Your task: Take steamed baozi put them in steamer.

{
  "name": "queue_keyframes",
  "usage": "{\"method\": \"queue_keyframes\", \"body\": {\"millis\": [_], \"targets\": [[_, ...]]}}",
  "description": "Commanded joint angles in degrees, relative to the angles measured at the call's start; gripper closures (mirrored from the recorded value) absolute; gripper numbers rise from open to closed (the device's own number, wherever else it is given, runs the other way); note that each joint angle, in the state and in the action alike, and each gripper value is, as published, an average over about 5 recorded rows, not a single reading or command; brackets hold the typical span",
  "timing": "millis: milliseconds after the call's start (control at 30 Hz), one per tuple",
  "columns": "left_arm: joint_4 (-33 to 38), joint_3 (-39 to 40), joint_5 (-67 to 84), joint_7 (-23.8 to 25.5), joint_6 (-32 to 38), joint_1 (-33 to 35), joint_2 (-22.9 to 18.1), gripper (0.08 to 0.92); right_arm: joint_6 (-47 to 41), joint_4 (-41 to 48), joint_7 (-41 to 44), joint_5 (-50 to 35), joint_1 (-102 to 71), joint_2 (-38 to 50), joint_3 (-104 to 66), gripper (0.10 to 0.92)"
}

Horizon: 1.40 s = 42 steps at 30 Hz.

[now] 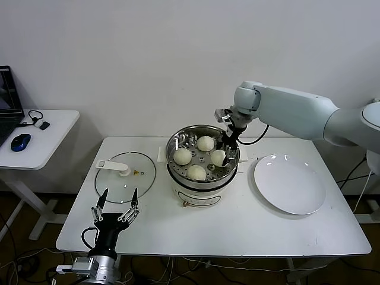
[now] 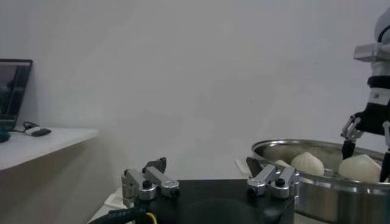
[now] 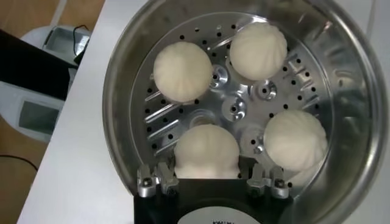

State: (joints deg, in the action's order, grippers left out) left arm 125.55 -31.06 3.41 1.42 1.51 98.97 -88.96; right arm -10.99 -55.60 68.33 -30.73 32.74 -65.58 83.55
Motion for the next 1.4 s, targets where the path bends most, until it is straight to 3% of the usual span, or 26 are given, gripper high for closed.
{"method": "queue_keyframes", "body": {"millis": [33, 600, 867, 1400], "targets": [[-0.05, -0.10, 0.07, 0.00, 0.10, 0.22, 0.00, 0.177, 0.21, 2.56, 0.06, 1.55, -2.33, -0.97, -0.62, 0.347], [-0.12, -0.12, 0.07, 0.00, 0.03, 0.08, 0.01, 0.177, 0.45, 3.27, 0.19, 2.73, -2.90, -1.51, -1.20, 0.326], [-0.21, -0.06, 0.03, 0.00, 0.04, 0.08, 0.00, 0.177, 0.42, 3.36, 0.22, 1.34, -2.41, -1.51, -2.27, 0.208], [0.27, -0.04, -0.31, 0.01, -0.30, -0.23, 0.11, 0.177, 0.49, 0.42, -0.99, -3.94, 1.86, 5.92, -7.24, 0.203]]}}
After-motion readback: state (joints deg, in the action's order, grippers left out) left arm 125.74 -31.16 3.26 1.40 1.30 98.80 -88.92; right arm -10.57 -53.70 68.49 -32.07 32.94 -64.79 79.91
